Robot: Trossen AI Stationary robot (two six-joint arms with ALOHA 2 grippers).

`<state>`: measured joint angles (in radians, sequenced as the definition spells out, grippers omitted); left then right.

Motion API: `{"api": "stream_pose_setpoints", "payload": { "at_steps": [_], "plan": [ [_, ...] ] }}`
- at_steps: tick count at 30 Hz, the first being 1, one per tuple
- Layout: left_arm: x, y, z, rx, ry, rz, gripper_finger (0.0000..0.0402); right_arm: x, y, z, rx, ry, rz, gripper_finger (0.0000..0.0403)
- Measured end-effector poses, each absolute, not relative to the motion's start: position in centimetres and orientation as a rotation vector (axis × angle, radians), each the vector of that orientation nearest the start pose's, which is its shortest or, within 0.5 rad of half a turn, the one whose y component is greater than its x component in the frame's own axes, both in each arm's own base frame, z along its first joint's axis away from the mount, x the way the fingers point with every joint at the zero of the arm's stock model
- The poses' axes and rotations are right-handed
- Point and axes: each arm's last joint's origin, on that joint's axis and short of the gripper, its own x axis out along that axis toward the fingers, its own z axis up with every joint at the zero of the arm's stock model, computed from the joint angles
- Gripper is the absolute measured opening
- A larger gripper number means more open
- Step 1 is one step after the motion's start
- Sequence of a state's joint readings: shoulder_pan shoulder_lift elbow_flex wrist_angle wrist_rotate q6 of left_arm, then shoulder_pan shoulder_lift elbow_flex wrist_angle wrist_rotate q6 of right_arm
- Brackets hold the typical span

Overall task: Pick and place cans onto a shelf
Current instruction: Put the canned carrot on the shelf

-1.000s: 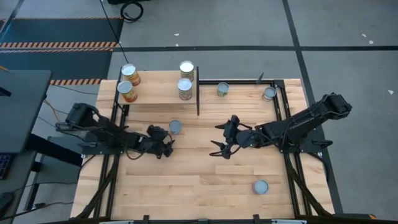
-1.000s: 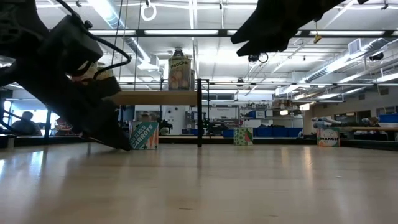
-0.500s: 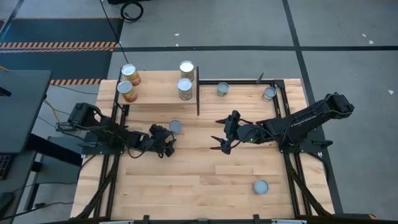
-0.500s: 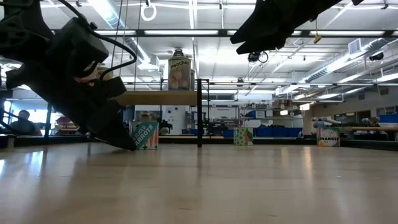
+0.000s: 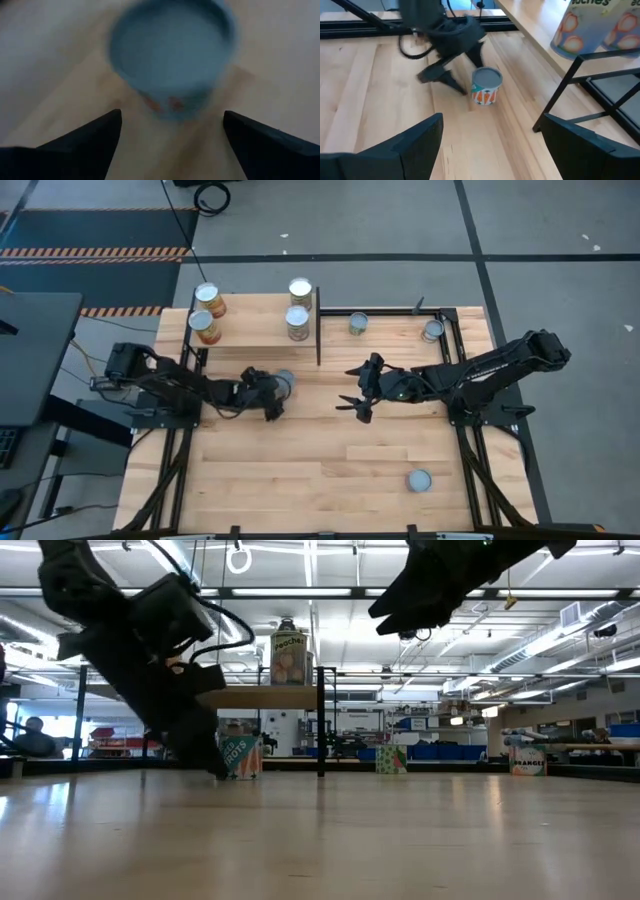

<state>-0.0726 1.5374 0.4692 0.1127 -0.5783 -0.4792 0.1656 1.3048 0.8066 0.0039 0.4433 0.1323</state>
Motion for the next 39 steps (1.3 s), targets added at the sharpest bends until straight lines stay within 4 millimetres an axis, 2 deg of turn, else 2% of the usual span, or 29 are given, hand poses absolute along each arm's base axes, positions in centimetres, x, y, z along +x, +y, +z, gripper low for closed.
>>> {"api": "stream_pose_setpoints", "payload": {
  "at_steps": [4,12,18,25,28,32,36,39],
  "plan": [
    [24.6,0.8,11.6,-0.14,0.726,0.66,0.0357,27.5,3.3,24.9,-0.011,0.462,-0.289,0.0341],
    [26.1,1.6,12.1,-0.153,0.599,0.604,0.0357,27.5,3.3,24.8,-0.012,0.469,-0.284,0.0341],
    [27.3,2.6,12.1,-0.141,0.604,0.61,0.0357,27.5,3.3,24.8,-0.012,0.472,-0.281,0.0341],
    [29.3,3.0,13.6,-0.104,0.721,0.622,0.0353,27.5,3.3,24.7,-0.012,0.476,-0.282,0.0341],
    [29.7,3.4,14.2,-0.108,0.802,0.636,0.0342,27.5,3.3,24.7,-0.014,0.482,-0.281,0.0341],
    [30.5,3.7,14.9,-0.164,0.823,0.6,0.0317,27.5,3.3,24.7,-0.013,0.483,-0.281,0.0341],
    [31.0,3.2,15.5,-0.21,0.855,0.543,0.0286,27.4,3.3,24.6,-0.013,0.492,-0.274,0.0341],
    [31.3,2.2,16.3,-0.233,0.911,0.522,0.0282,27.4,3.3,24.6,-0.01,0.496,-0.261,0.0341]
  ]
}}
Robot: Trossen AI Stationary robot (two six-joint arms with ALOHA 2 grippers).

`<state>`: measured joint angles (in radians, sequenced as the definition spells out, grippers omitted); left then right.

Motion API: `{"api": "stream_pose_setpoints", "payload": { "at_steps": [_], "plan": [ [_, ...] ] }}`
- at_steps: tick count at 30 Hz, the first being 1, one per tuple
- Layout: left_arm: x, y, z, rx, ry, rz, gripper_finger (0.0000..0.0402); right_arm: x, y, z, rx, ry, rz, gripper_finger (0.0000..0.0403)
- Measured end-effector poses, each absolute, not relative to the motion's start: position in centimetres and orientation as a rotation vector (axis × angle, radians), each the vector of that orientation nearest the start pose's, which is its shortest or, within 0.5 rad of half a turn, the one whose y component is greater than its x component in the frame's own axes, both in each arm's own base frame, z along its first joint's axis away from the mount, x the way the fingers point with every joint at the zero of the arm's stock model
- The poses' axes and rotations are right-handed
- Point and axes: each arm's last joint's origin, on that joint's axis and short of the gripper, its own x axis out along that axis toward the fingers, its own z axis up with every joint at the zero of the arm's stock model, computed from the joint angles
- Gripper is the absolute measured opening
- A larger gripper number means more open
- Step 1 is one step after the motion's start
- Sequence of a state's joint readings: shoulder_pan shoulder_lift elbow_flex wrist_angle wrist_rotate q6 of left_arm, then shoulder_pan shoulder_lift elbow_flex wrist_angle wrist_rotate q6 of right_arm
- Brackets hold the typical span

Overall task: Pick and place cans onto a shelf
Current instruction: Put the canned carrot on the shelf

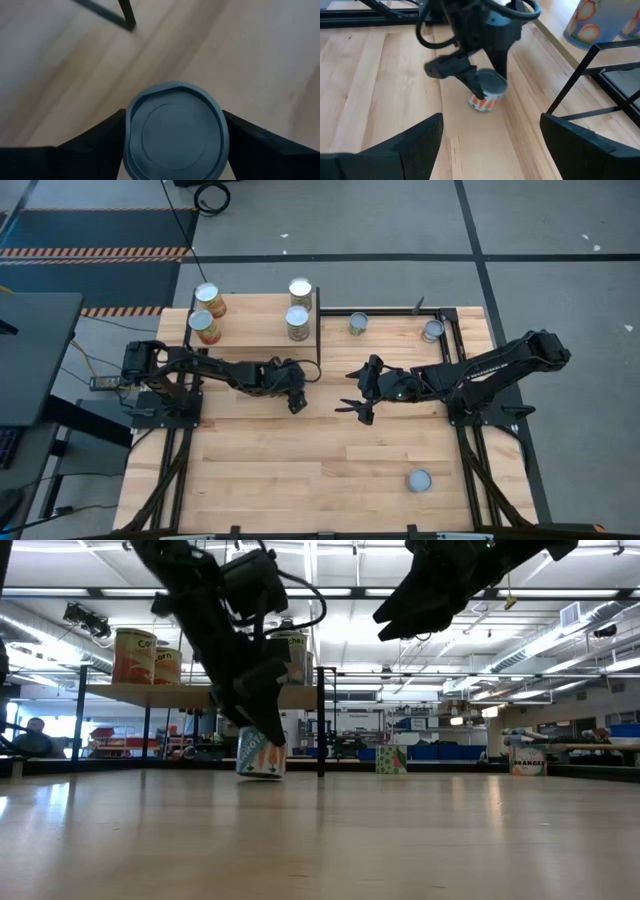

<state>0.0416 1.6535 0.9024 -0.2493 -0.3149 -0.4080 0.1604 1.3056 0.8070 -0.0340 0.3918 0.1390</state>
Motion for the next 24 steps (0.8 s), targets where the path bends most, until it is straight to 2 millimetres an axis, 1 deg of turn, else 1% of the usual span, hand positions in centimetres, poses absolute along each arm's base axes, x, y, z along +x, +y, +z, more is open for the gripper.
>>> {"api": "stream_pose_setpoints", "payload": {
  "at_steps": [2,4,8,11,13,15,17,18,20,22,24],
  "plan": [
    [31.5,1.2,17.3,-0.228,0.957,0.511,0.0282,27.4,3.3,24.6,-0.012,0.5,-0.26,0.0341],
    [31.6,0.1,18.9,-0.211,0.998,0.492,0.0283,27.3,3.3,24.5,-0.015,0.507,-0.261,0.0341],
    [30.7,-2.1,23.2,-0.159,1.025,0.474,0.0281,26.7,3.2,25.1,-0.013,0.506,-0.258,0.0341],
    [28.7,-2.9,26.7,-0.104,1.028,0.49,0.0281,26.1,3.3,25.8,-0.01,0.489,-0.249,0.0341],
    [27.0,-2.8,28.8,-0.071,0.992,0.533,0.0282,25.5,3.6,26.4,-0.017,0.476,-0.234,0.0341],
    [25.1,-2.0,30.8,-0.039,0.932,0.594,0.0282,24.9,3.8,27.1,-0.036,0.458,-0.214,0.0339],
    [23.9,-0.6,32.4,-0.019,0.851,0.662,0.0281,24.4,4.0,27.7,-0.061,0.433,-0.195,0.0337],
    [23.4,0.2,33.0,-0.016,0.837,0.676,0.0281,24.1,4.1,28.0,-0.075,0.428,-0.186,0.0336],
    [22.9,2.4,33.6,-0.015,0.829,0.698,0.0279,23.5,4.1,28.7,-0.087,0.401,-0.16,0.0335],
    [22.6,4.5,33.8,0.004,0.852,0.705,0.0279,23.1,3.9,29.2,-0.088,0.38,-0.132,0.0335],
    [22.8,6.7,34.0,0.046,0.841,0.702,0.0279,22.8,3.4,29.7,-0.086,0.364,-0.122,0.0335]
  ]
}}
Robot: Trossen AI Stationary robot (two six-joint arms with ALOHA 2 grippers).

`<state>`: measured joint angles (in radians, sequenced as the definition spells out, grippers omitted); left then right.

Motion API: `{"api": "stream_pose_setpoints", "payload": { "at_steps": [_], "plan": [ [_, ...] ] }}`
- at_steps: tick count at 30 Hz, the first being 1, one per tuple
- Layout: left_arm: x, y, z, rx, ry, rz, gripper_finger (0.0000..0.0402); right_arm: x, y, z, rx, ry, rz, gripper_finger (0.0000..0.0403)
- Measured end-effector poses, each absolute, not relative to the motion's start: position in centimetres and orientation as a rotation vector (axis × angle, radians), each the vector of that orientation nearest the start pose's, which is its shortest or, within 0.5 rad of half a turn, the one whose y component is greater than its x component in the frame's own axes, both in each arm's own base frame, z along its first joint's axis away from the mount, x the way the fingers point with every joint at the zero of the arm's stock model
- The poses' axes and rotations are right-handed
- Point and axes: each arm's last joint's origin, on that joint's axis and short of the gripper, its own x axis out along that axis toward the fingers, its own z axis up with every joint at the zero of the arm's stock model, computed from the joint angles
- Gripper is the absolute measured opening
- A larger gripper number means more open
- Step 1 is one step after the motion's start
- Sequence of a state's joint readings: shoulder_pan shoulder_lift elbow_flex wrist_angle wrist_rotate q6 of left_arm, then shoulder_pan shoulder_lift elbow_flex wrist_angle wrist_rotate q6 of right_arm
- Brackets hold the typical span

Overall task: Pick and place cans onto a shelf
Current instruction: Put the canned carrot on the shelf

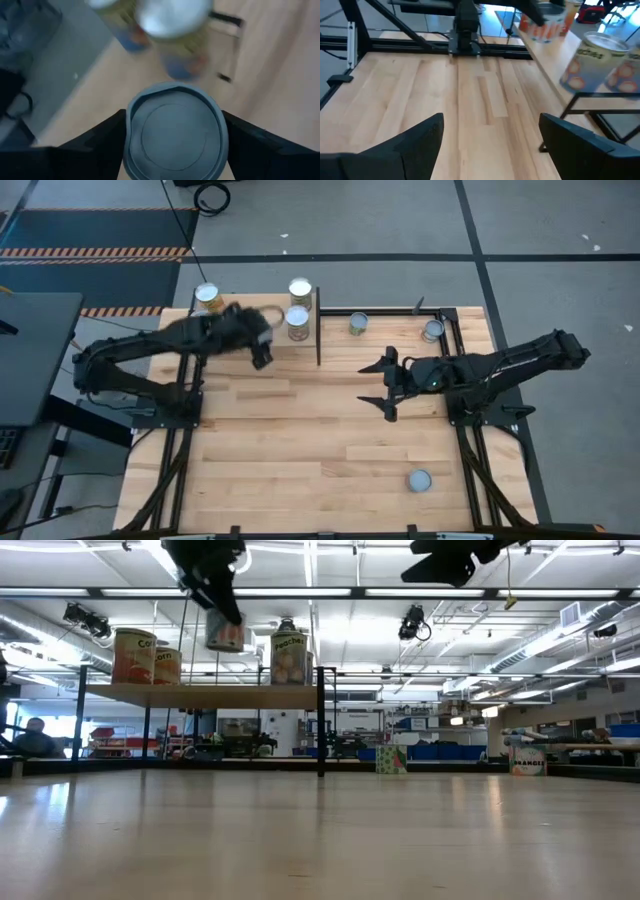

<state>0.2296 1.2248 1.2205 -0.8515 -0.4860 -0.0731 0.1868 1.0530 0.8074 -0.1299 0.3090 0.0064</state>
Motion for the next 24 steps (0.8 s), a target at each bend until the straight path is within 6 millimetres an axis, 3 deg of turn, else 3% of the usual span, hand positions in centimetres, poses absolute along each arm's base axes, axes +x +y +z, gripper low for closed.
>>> {"api": "stream_pose_setpoints", "payload": {
  "at_steps": [5,11,15,24],
  "plan": [
    [22.9,10.9,34.1,0.11,0.829,0.628,0.0279,22.5,2.5,30.0,-0.067,0.359,-0.094,0.0335],
    [23.1,14.0,32.5,0.073,0.892,0.598,0.028,22.7,2.0,29.6,-0.066,0.385,-0.091,0.0335],
    [23.7,15.2,31.5,0.055,0.917,0.6,0.028,22.9,1.7,29.4,-0.065,0.397,-0.102,0.0335],
    [24.8,15.7,30.1,0.025,0.946,0.56,0.0281,23.0,1.7,29.3,-0.067,0.396,-0.109,0.0335]
  ]
}}
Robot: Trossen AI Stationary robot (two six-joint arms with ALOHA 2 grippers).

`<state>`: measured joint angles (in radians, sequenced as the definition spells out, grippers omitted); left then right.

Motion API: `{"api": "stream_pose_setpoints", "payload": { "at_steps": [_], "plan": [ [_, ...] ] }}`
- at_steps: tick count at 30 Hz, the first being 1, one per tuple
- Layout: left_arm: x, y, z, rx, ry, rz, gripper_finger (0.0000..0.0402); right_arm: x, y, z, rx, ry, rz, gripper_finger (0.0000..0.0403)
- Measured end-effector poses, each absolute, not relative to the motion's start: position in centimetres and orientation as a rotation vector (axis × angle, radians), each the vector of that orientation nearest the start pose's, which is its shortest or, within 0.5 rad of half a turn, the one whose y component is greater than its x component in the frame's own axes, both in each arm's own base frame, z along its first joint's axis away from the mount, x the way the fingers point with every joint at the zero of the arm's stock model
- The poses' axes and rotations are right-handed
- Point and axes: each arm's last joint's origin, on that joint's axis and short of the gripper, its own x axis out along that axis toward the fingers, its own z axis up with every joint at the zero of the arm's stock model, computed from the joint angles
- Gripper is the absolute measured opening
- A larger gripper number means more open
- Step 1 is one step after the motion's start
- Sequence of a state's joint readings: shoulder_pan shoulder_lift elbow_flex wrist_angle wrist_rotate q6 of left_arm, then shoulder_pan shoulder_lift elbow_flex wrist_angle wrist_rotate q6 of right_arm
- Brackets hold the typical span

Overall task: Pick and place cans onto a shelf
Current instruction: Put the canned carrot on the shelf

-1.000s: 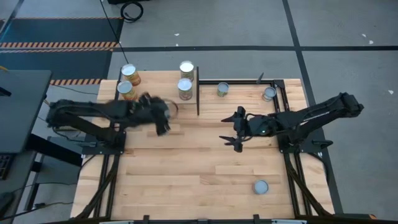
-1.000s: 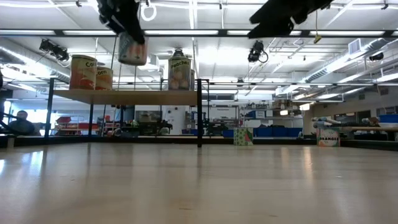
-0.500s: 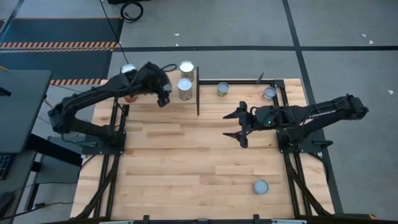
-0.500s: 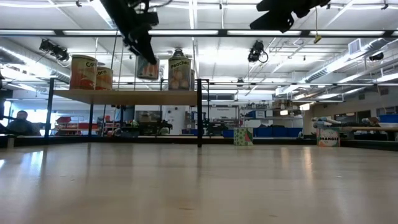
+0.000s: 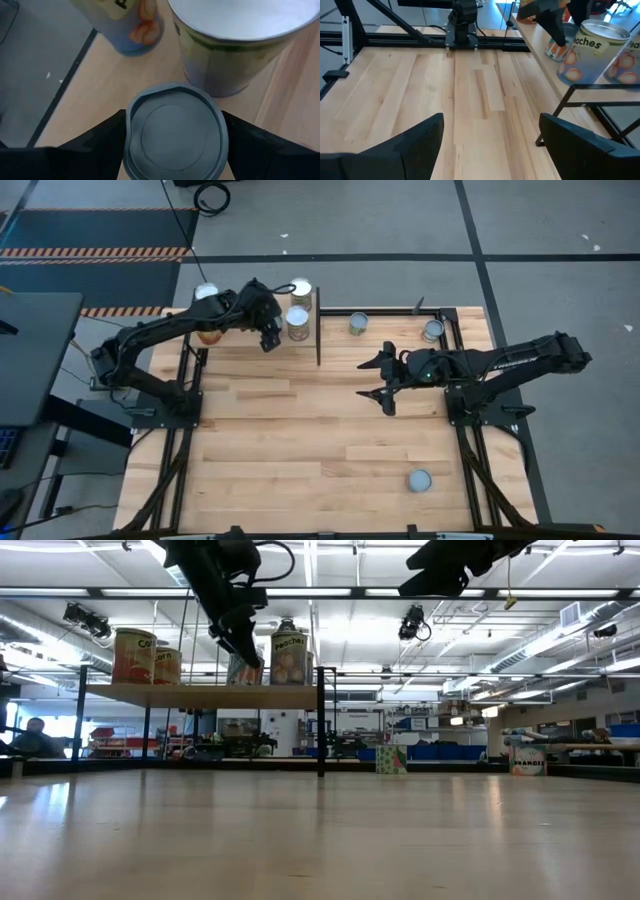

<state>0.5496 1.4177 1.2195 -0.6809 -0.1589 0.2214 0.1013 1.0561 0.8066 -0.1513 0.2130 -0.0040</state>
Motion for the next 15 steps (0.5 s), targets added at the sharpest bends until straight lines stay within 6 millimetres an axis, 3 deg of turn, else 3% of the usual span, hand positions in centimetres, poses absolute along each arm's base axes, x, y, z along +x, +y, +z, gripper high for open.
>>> {"api": "stream_pose_setpoints", "payload": {
  "at_steps": [10,15],
  "plan": [
    [24.71,15.54,30.13,0.026,0.952,0.561,0.0345,23.02,1.74,29.33,-0.064,0.397,-0.111,0.0335],
    [24.68,15.55,30.14,0.03,0.954,0.567,0.0351,23.02,1.74,29.33,-0.064,0.397,-0.11,0.0335]
  ]
}}
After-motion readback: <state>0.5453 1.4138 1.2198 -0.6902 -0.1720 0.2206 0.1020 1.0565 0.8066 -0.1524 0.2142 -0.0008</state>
